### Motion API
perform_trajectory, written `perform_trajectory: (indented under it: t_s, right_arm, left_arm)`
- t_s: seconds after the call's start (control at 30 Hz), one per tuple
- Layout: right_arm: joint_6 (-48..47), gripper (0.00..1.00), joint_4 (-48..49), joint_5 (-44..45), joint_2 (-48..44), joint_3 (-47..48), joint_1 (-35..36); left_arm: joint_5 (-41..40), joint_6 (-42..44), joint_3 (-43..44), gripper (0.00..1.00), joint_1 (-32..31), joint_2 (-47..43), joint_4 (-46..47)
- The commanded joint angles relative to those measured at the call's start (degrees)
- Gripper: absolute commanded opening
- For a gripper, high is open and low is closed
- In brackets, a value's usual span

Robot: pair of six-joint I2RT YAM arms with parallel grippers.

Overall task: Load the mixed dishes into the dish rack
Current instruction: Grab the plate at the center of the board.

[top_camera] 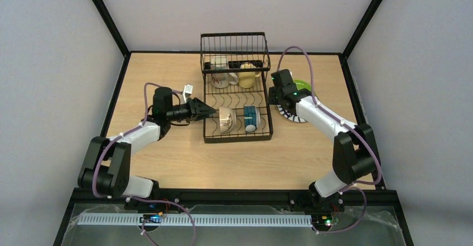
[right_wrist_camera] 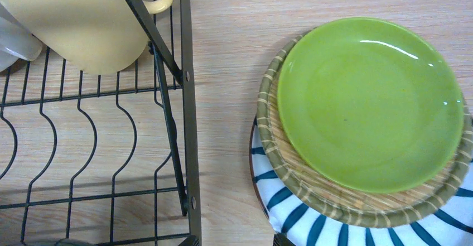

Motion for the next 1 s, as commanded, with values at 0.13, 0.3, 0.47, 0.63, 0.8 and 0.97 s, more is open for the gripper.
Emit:
perform_trajectory:
  t_s: [0.13, 0.3, 0.47, 0.63, 0.8, 0.97]
  right_arm:
    - [4.28, 0.76, -4.11, 3.60, -8.22, -2.45, -0.27]
    - [8.54, 0.81, -6.02, 8.78, -10.86, -2.22, -0.27]
    - [18.24, 0.84, -9.17, 12.85, -9.95, -1.88, -0.72]
    - [29.64, 0.83, -7.19, 6.52, -10.73, -5.37, -6.43]
    - [34.83, 0.82, -2.86, 0.12, -11.46, -8.74, -12.86]
    - [36.07, 0.82, -0.47, -1.66, -9.46, -8.97, -14.61]
  left_arm:
    - [-4.32, 4.64, -0.61, 0.87, 0.98, -7.82, -11.61]
    - [-6.87, 5.03, 0.86, 0.87, 1.06, -12.82, -17.32]
    - [-9.76, 5.33, 4.17, 0.87, 1.06, -17.84, -24.14]
    - [-10.90, 4.21, 5.60, 0.87, 0.98, -22.24, -26.98]
    - [-10.46, 4.52, 6.18, 0.87, 0.98, -23.63, -28.65]
    - [-10.44, 4.48, 6.28, 0.87, 0.98, -23.97, -28.80]
